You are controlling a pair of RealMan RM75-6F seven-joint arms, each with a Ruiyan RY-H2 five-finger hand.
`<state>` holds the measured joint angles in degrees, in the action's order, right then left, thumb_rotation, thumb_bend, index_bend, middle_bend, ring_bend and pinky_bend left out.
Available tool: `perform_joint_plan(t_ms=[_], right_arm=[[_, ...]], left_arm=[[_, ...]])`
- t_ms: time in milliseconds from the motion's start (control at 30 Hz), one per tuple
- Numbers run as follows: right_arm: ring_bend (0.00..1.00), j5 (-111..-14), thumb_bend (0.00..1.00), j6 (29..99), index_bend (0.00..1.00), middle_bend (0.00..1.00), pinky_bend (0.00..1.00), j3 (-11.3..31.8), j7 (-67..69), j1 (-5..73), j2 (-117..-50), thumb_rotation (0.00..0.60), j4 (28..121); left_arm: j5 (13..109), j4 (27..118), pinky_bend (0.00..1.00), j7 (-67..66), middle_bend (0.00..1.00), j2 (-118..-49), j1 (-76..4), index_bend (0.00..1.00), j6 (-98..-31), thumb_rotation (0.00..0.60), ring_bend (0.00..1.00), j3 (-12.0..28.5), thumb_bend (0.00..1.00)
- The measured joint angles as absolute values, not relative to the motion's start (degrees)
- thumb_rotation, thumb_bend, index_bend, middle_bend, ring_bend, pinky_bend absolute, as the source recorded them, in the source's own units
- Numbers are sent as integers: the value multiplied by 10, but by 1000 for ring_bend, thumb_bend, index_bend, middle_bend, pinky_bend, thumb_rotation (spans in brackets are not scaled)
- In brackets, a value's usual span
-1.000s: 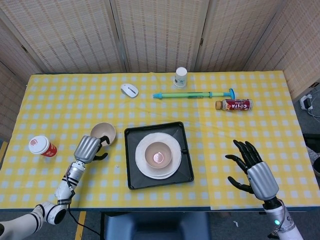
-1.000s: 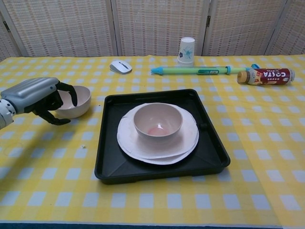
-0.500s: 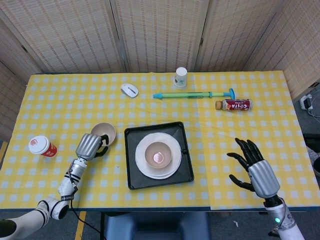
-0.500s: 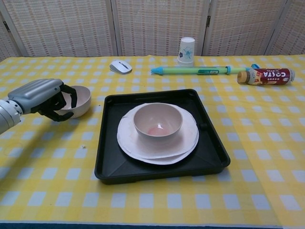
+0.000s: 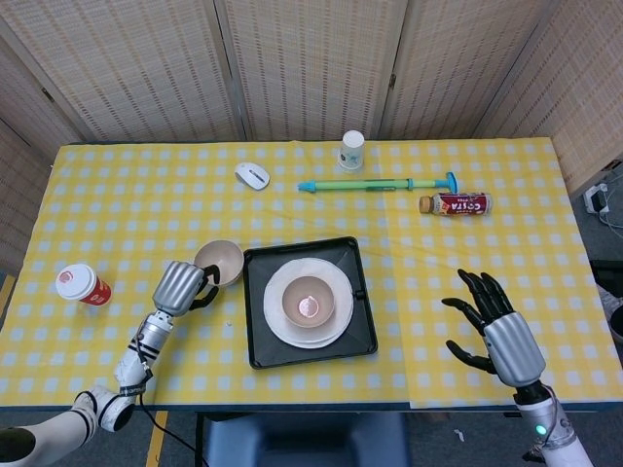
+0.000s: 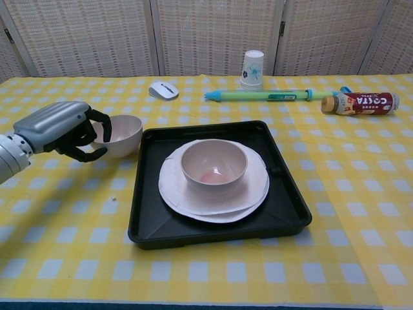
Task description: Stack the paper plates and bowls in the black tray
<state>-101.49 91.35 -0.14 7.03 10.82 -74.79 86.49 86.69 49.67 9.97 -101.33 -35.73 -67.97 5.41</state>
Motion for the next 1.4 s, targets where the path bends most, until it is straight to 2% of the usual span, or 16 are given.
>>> perform_joint_plan(t_ms=[433, 833, 1067, 1400], right_arm=[[0, -1046, 257, 944, 297, 0, 0, -10, 80, 101, -737, 600, 877], [0, -1073, 257, 981, 297, 0, 0, -17, 101, 90, -720, 600, 890], [0, -1060, 256, 988, 297, 0, 0, -12, 127, 87, -706, 600, 893], [0, -1048, 257, 998, 297, 0, 0, -6, 142, 79, -694, 600, 897]], left_arm=[[903, 616, 1000, 31, 1000, -979, -340, 602, -760, 600, 981, 47, 429], [938, 744, 1000, -87, 1000, -975, -348, 602, -780, 600, 982, 48, 430], [936, 744, 1000, -113, 1000, -1024, -362, 602, -770, 600, 982, 60, 430], [921, 682, 1000, -118, 1000, -1085, -375, 603, -750, 600, 980, 68, 429]])
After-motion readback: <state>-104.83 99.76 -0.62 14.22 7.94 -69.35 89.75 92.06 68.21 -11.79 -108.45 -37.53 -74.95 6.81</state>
